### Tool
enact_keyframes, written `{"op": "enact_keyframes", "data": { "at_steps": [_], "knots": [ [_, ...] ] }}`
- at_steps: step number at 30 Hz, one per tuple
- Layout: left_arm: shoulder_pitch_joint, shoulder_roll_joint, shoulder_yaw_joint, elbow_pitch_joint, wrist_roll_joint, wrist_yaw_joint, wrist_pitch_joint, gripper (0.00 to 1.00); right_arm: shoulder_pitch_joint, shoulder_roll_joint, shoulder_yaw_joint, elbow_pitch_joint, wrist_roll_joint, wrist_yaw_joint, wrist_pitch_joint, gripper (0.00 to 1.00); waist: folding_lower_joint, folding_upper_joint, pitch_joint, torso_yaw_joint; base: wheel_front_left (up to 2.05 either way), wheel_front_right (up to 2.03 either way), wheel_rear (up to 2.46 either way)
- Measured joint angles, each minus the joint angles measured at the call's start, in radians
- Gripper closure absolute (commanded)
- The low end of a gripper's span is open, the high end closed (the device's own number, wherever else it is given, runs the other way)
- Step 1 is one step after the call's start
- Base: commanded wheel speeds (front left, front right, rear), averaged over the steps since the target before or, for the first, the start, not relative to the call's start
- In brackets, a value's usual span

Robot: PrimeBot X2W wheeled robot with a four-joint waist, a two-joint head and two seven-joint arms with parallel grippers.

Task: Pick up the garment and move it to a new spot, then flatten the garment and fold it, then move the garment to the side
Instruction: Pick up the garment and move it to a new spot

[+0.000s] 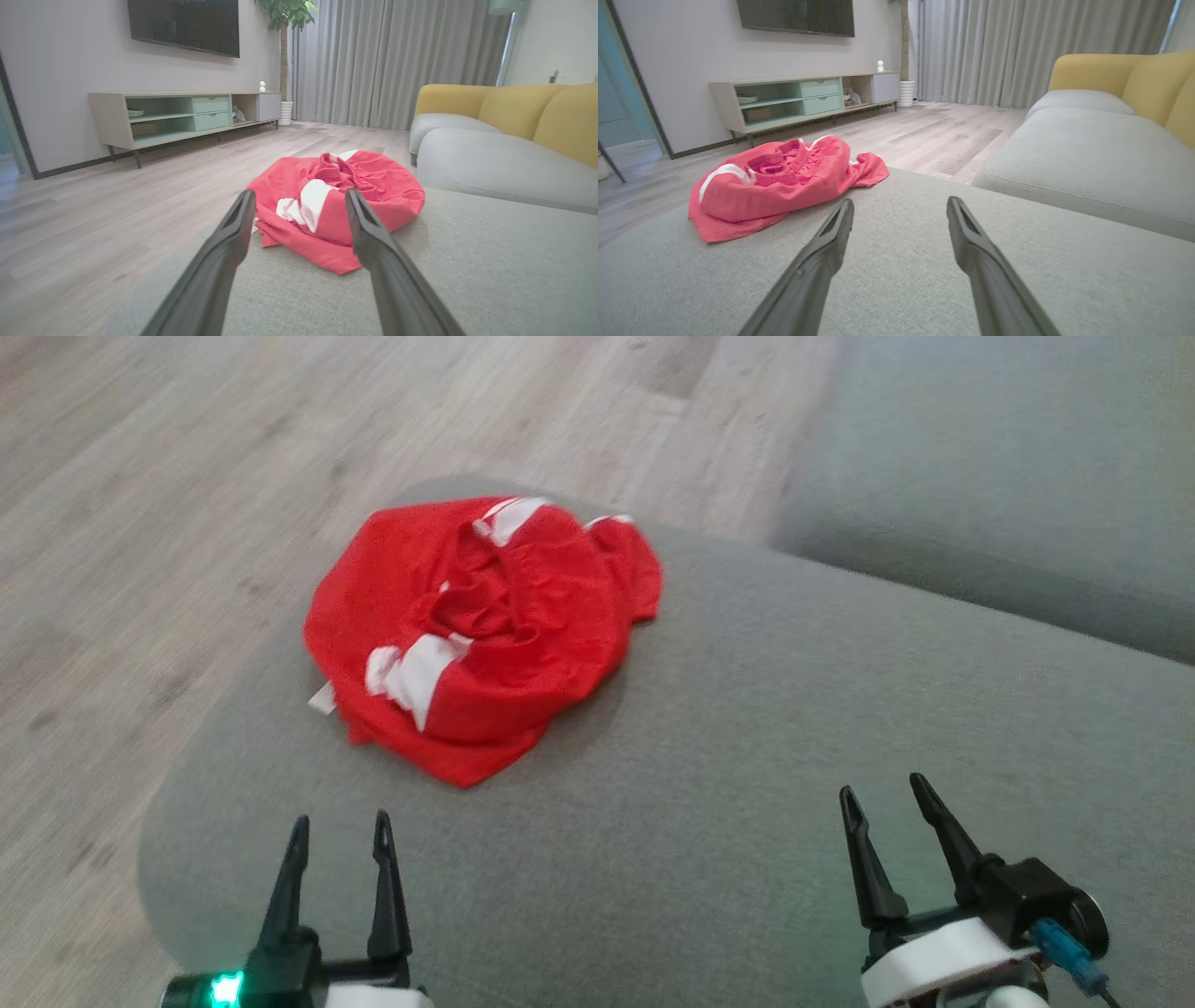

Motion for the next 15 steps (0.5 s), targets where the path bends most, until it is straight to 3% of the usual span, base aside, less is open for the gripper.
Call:
{"op": "enact_keyframes", "data": {
  "at_steps": [4, 8, 15],
  "knots": [
    [-0.023, 0.0, 0.001, -0.04, 0.0, -0.003, 0.0, 0.0, -0.008, 0.0, -0.004, 0.002, -0.037, 0.0, 0.0, 0.0, 0.0001, 0.0, 0.045, 0.043, 0.0, 0.0, 0.0],
    [-0.111, 0.001, -0.003, -0.081, 0.001, -0.047, -0.001, 0.0, -0.011, 0.0, -0.019, 0.002, -0.084, 0.0, 0.0, 0.0, 0.0001, 0.0, 0.094, 0.074, 0.0, 0.0, 0.0],
    [-0.465, 0.043, 0.025, -0.058, 0.007, -0.134, -0.007, 0.0, -0.07, -0.001, -0.085, -0.027, -0.201, 0.0, 0.0, 0.0, 0.0002, 0.0, 0.21, 0.088, 0.0, 0.0, 0.0]
  ]
}}
